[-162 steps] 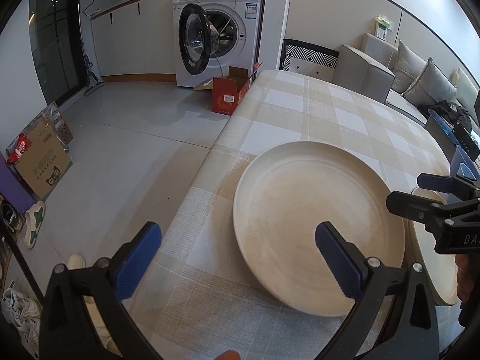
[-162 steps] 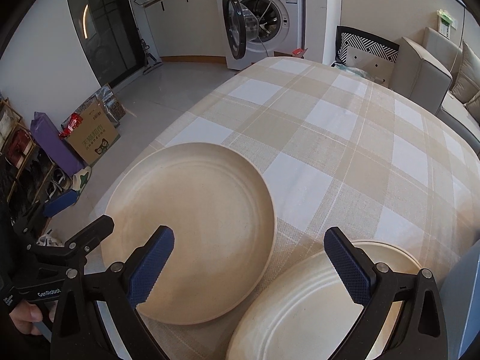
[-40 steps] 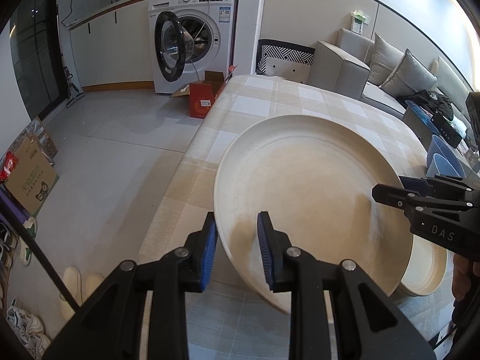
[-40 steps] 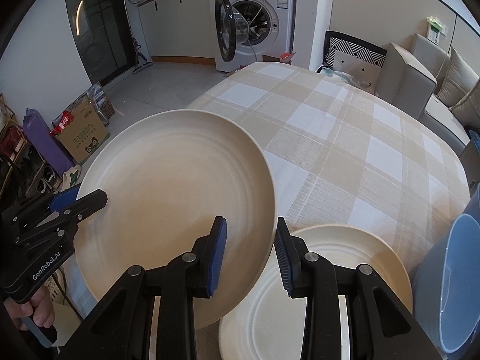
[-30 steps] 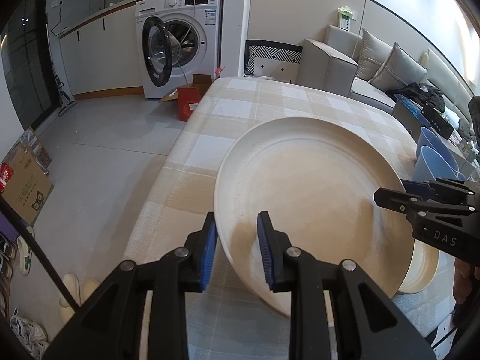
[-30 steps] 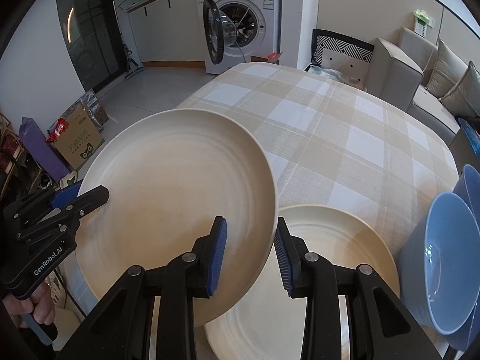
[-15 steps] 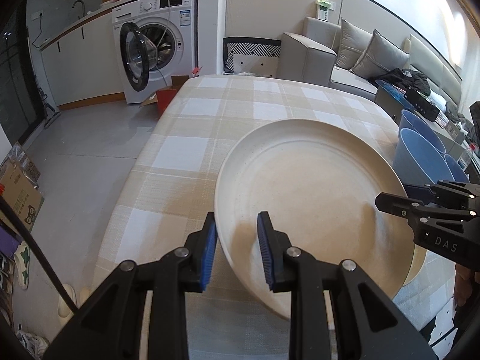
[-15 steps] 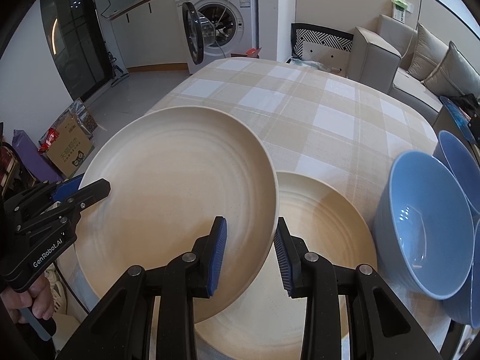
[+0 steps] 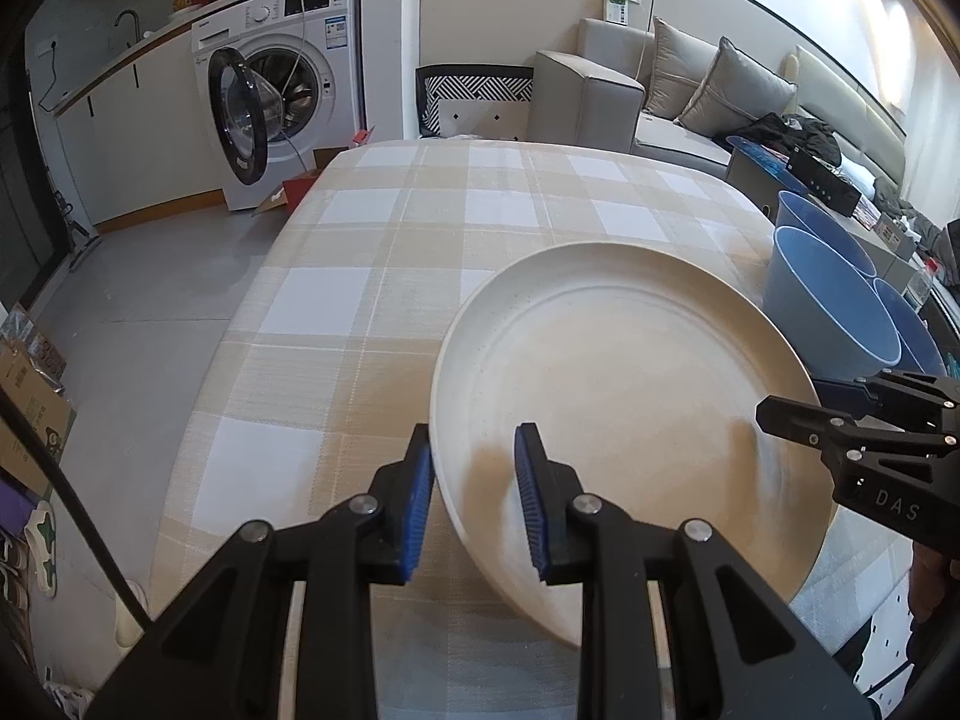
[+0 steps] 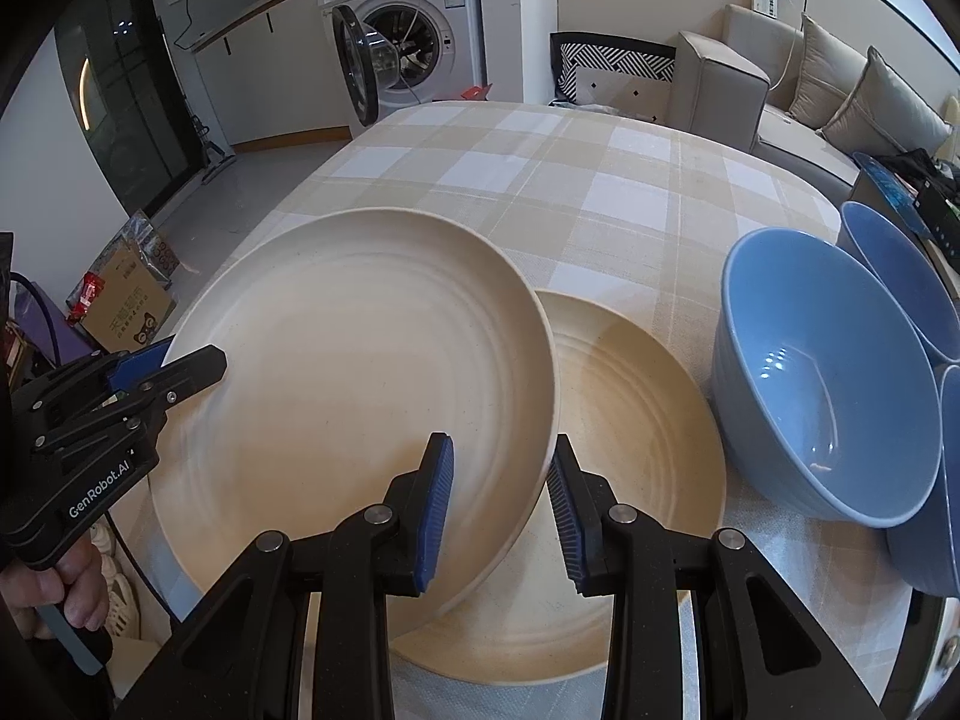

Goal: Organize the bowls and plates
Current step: 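Lift the cream plate with both grippers and carry it over the placed plate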

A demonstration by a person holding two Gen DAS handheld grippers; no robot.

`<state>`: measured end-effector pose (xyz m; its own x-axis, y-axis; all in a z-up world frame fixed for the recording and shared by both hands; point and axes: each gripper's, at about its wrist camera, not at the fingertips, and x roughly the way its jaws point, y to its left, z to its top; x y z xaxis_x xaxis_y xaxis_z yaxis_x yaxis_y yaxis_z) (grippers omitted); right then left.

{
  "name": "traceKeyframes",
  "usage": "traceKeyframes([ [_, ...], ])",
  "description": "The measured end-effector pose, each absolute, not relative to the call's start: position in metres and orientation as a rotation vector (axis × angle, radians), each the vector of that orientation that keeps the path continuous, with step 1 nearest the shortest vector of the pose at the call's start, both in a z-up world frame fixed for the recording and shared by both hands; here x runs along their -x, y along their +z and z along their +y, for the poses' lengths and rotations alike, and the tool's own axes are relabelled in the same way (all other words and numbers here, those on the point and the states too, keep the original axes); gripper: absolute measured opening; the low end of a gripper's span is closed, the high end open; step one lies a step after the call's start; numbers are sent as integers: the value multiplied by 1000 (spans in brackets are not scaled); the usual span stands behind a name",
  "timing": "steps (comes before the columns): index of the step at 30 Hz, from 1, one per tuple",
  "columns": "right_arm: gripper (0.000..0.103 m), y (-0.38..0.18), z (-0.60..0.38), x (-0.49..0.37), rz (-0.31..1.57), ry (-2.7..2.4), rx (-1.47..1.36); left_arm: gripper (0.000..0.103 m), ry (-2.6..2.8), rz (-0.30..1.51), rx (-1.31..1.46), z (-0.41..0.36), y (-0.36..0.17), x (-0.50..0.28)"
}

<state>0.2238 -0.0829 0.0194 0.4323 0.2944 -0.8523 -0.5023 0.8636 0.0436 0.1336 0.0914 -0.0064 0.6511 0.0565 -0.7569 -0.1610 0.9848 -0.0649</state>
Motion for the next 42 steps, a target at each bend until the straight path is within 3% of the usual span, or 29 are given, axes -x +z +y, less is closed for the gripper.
traceKeyframes([
  [42,32,4,-145,-226,1022,339,155,25,0,892,62,37,-26,-169],
])
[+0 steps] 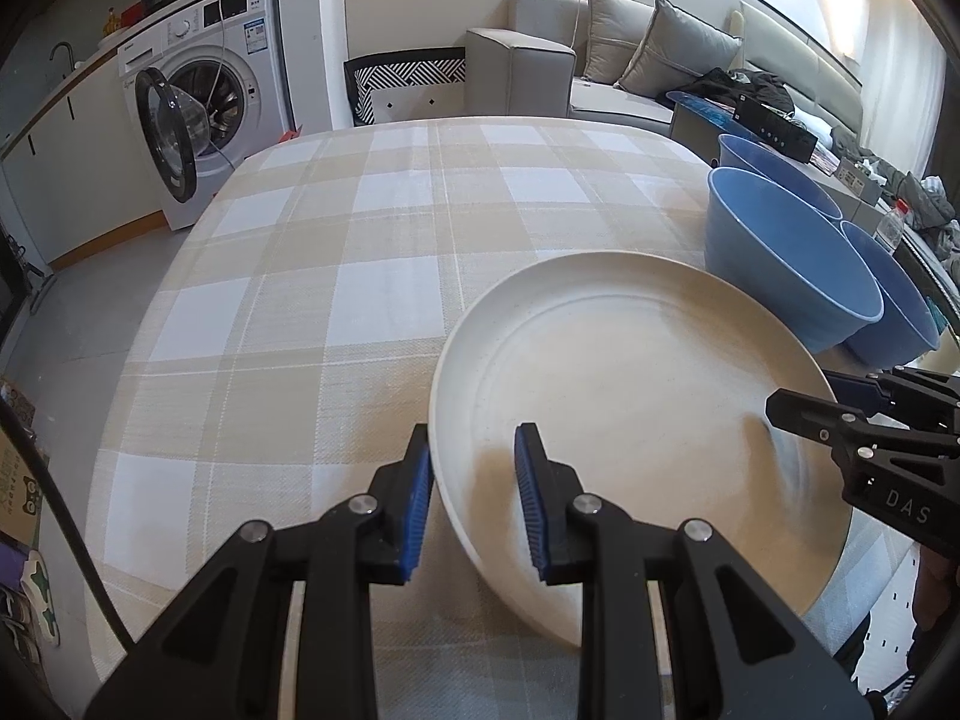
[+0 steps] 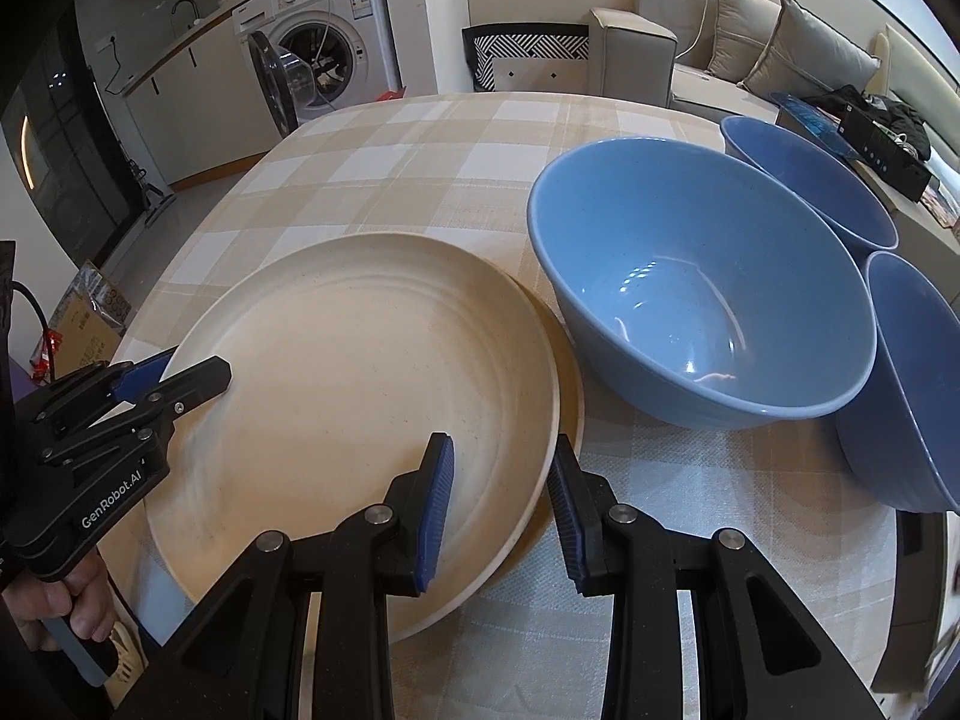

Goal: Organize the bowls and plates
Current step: 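Lift the cream plate with both grippers and carry it over the placed plate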

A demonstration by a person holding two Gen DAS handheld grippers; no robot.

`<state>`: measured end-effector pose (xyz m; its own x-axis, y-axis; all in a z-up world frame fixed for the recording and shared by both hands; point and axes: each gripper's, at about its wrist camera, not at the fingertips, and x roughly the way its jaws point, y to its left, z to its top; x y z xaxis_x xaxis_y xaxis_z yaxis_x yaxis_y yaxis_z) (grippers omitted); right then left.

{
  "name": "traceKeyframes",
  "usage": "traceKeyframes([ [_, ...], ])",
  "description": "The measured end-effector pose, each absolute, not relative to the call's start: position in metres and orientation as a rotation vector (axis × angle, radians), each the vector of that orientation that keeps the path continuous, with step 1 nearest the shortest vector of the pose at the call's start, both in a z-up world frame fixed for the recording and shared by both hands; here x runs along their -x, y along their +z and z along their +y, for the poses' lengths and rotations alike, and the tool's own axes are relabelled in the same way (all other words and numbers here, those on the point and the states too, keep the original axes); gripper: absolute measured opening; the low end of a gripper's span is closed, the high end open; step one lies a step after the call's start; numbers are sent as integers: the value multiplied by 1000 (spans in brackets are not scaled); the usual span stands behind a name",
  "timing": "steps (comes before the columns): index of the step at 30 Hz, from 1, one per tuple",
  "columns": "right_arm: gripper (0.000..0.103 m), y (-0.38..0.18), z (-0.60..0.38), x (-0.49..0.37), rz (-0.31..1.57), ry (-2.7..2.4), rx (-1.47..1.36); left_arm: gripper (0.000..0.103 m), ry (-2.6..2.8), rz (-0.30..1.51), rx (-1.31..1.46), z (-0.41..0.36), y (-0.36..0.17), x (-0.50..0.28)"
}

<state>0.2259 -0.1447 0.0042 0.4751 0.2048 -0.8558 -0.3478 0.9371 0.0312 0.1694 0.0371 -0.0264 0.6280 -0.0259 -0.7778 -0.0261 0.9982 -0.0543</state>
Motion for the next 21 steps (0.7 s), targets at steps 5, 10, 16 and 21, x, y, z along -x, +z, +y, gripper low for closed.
traceKeyframes([
  [5,32,5,-144,-225,1010,318,176,25,-9,894,60,35,-28,-171],
  [10,32,3,-145,-226,1002,301,189,25,-11,892,48,30,-30,-173],
  [16,32,1,-139,-225,985,275,236,25,-1,887,30,26,-33,-175],
  [21,32,0,-139,-227,977,270,244,25,0,881,21,26,-34,-175],
])
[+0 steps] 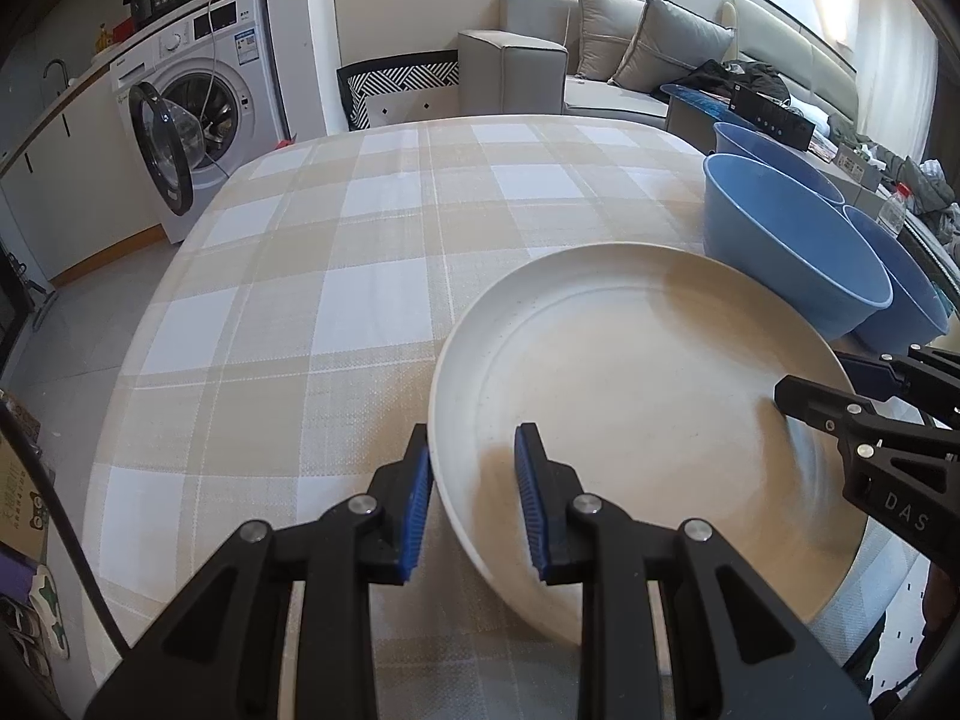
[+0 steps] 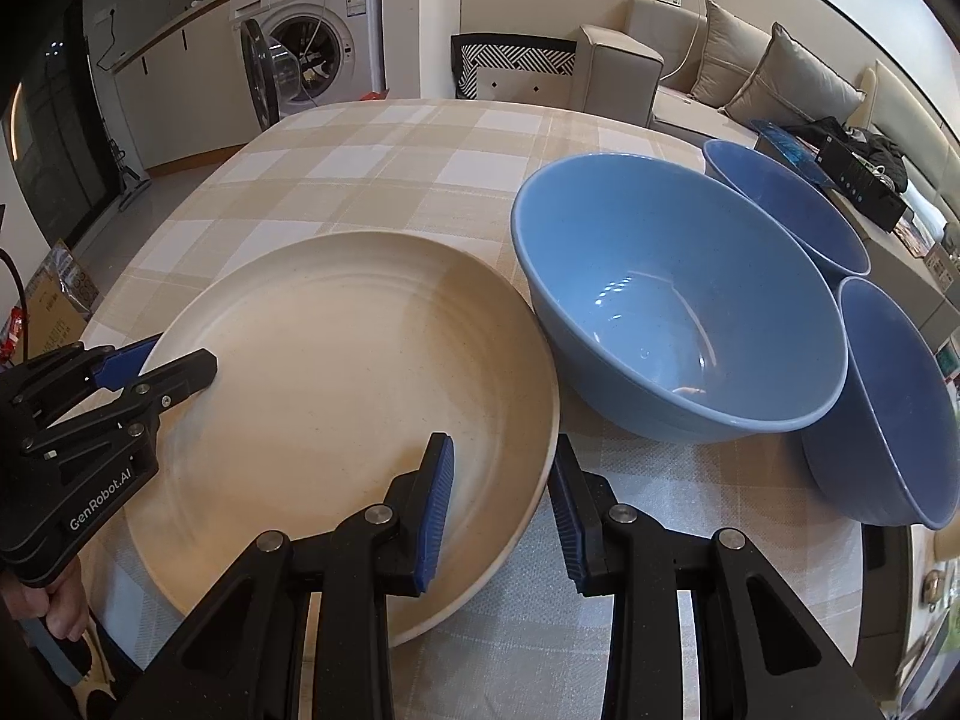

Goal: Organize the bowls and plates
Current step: 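Lift the cream plate with both grippers and carry it over the placed plate, then lower the held plate onto the other plate and open both grippers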

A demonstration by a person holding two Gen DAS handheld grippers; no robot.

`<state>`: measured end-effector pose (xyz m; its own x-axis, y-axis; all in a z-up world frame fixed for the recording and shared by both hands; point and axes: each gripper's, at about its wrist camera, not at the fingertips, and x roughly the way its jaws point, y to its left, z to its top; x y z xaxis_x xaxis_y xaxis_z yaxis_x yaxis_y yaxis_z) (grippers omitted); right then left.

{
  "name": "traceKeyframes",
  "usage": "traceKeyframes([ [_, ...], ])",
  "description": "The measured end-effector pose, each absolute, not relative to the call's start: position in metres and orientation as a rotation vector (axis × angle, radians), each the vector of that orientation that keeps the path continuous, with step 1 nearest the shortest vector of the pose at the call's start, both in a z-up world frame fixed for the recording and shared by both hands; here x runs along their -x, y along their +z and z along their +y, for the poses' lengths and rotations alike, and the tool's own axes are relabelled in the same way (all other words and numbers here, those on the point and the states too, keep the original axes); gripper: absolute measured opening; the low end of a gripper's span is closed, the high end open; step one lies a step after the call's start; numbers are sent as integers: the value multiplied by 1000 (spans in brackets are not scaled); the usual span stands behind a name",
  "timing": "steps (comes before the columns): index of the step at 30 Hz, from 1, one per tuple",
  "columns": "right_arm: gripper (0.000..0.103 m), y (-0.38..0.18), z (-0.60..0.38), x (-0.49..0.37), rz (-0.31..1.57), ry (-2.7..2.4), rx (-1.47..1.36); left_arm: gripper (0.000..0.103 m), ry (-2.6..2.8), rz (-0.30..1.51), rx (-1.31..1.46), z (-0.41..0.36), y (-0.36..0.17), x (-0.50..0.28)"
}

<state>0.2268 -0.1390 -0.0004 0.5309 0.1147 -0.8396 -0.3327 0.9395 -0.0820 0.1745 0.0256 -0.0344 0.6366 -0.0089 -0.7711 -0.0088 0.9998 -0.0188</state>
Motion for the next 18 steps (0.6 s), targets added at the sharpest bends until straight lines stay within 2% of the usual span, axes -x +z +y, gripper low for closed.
traceKeyframes([
  [18,32,-7,-133,-223,942,236,320,25,14,869,-20,21,-39,-176],
])
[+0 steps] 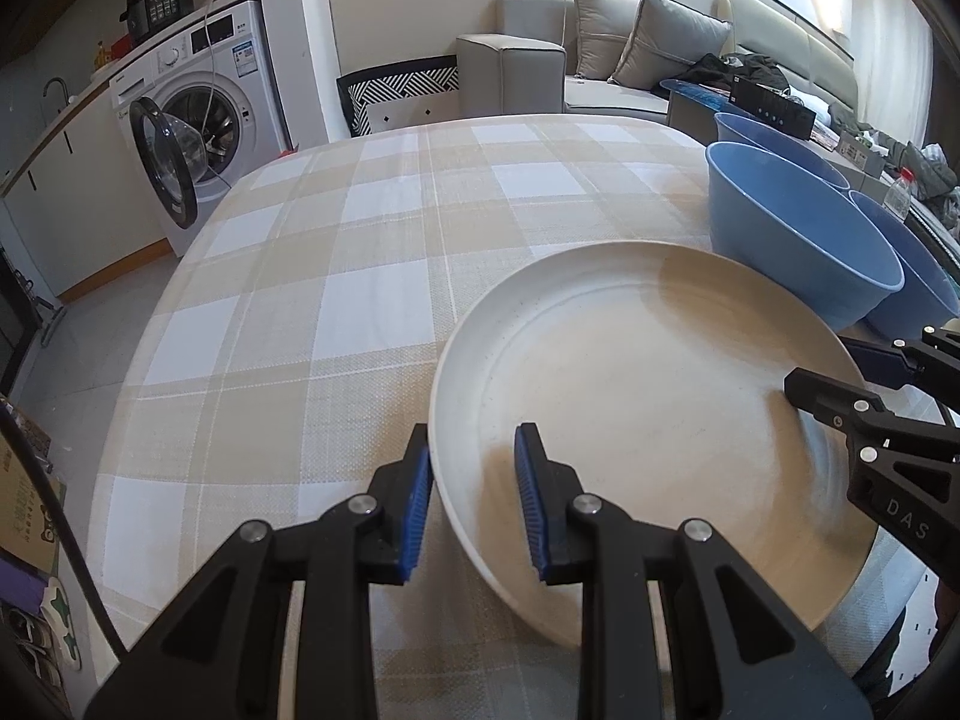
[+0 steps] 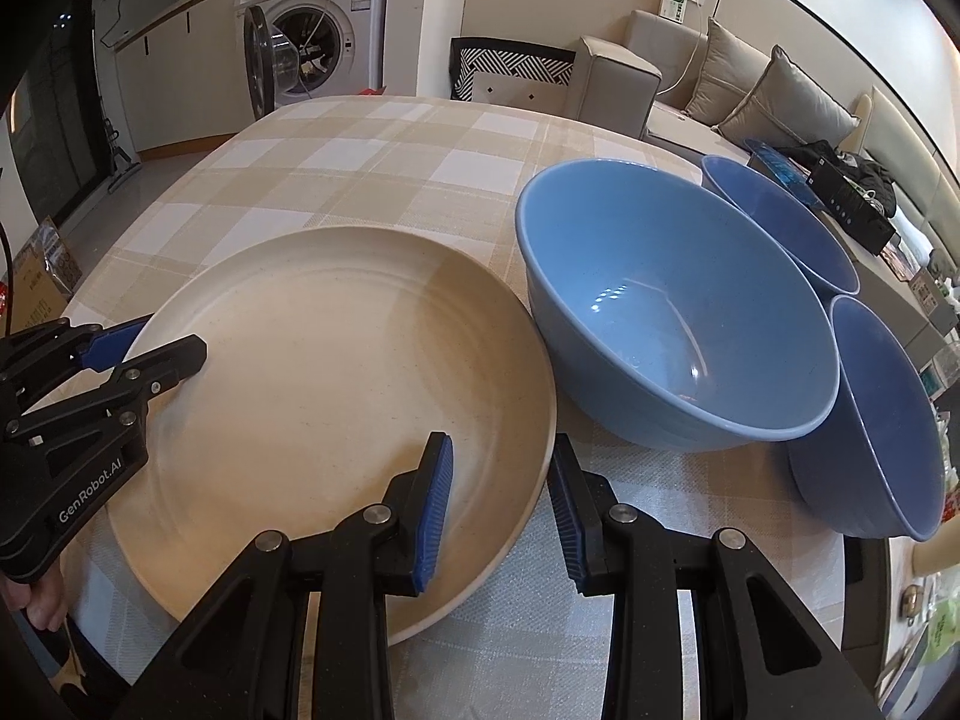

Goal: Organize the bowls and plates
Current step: 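Lower the held plate onto the other plate and open both grippers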

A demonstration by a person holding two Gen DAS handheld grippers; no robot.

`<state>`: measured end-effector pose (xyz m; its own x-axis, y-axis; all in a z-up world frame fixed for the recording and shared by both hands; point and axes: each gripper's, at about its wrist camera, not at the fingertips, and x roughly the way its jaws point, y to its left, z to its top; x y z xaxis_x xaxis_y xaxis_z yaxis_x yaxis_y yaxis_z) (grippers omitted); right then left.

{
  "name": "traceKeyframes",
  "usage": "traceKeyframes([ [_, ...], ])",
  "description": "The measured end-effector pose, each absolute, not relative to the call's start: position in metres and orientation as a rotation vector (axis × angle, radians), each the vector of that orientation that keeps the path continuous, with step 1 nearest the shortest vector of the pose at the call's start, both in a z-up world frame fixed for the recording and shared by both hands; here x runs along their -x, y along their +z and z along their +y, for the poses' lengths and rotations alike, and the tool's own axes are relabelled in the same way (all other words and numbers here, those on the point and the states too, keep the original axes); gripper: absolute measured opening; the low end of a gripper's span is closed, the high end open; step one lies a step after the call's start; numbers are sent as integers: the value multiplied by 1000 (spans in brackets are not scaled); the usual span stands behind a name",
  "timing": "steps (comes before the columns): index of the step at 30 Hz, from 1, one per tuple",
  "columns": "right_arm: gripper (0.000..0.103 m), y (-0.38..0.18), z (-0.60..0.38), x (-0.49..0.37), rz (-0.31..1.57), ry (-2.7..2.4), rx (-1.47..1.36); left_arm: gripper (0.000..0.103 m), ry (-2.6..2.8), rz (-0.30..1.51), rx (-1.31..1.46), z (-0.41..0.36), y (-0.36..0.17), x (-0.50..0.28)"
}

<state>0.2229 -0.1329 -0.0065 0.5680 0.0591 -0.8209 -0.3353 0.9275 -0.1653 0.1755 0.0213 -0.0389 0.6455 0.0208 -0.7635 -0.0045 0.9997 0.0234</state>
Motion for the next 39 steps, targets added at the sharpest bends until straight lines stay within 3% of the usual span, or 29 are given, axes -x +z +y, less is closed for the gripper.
traceKeyframes([
  [32,35,-18,-132,-221,934,220,354,25,19,837,-78,17,-47,-175],
  [39,38,-18,-133,-221,935,224,350,36,-4,868,-58,20,-45,-173],
])
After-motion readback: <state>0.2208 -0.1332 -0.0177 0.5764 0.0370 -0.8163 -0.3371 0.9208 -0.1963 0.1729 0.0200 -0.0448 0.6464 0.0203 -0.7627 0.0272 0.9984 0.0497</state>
